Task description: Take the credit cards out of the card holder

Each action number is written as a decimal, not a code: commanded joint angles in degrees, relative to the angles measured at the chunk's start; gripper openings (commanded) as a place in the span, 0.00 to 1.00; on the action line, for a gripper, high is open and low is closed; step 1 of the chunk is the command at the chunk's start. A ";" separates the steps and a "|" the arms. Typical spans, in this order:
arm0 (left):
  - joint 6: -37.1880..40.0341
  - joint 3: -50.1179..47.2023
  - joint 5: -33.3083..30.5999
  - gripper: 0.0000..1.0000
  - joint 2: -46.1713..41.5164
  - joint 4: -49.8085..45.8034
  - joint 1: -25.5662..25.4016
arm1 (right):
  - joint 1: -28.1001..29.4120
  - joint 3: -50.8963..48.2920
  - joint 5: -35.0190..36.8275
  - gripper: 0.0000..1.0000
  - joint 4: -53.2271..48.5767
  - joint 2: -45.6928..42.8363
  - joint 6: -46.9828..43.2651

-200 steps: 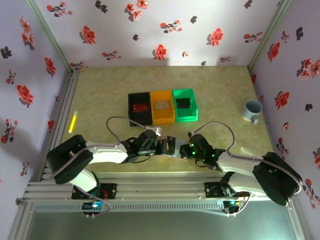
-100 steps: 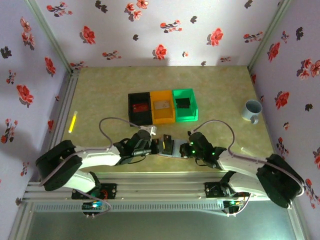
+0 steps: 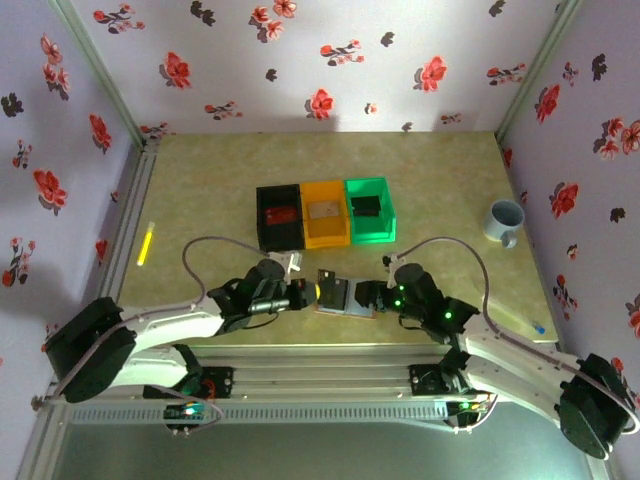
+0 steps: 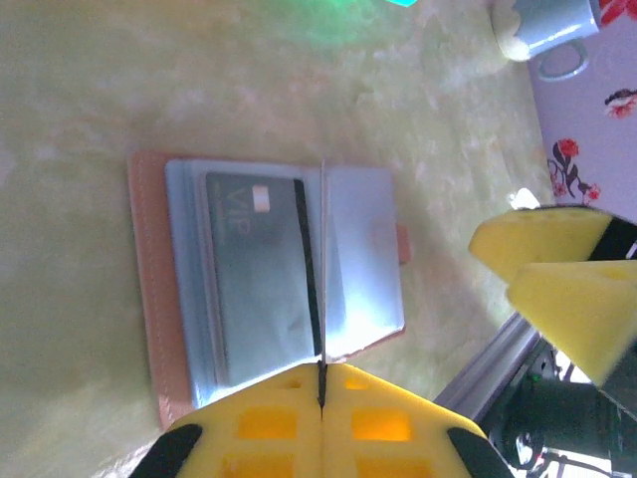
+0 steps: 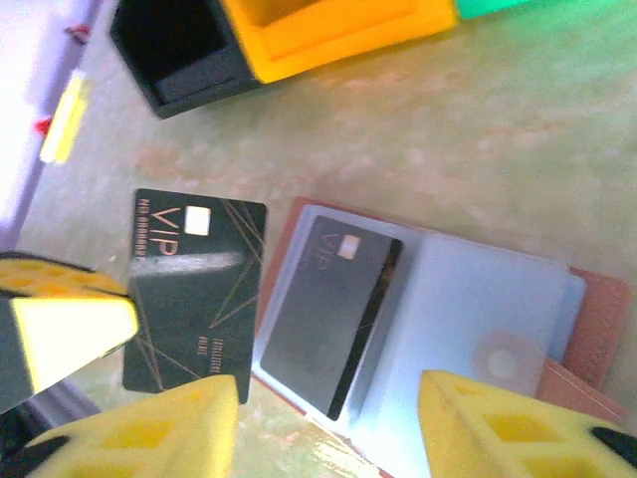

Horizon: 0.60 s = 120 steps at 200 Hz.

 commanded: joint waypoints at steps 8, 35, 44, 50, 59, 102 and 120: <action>1.64 -2.35 5.05 0.00 -2.34 3.73 0.42 | -0.38 -4.31 -7.55 0.58 10.41 -1.66 0.92; 0.27 -4.15 8.40 0.00 -1.91 10.39 0.33 | -0.38 -7.38 -11.55 0.61 19.82 -1.11 2.64; -0.24 -4.51 9.38 0.00 -1.36 12.54 0.25 | -0.38 -8.00 -12.41 0.61 21.88 -0.86 2.84; -0.46 -4.67 9.90 0.00 -0.89 13.93 0.04 | -0.39 -8.29 -12.79 0.61 22.83 -0.80 2.92; -0.77 -4.79 10.33 0.00 -0.31 15.73 -0.26 | -0.35 -8.70 -13.03 0.61 23.79 -0.59 2.93; -1.25 -4.04 10.78 0.00 2.00 20.39 -2.36 | -0.28 -9.80 -13.64 0.60 25.41 2.19 2.33; -1.13 -3.49 10.77 0.00 2.94 21.16 -3.06 | -0.33 -10.38 -14.37 0.59 27.37 2.98 3.06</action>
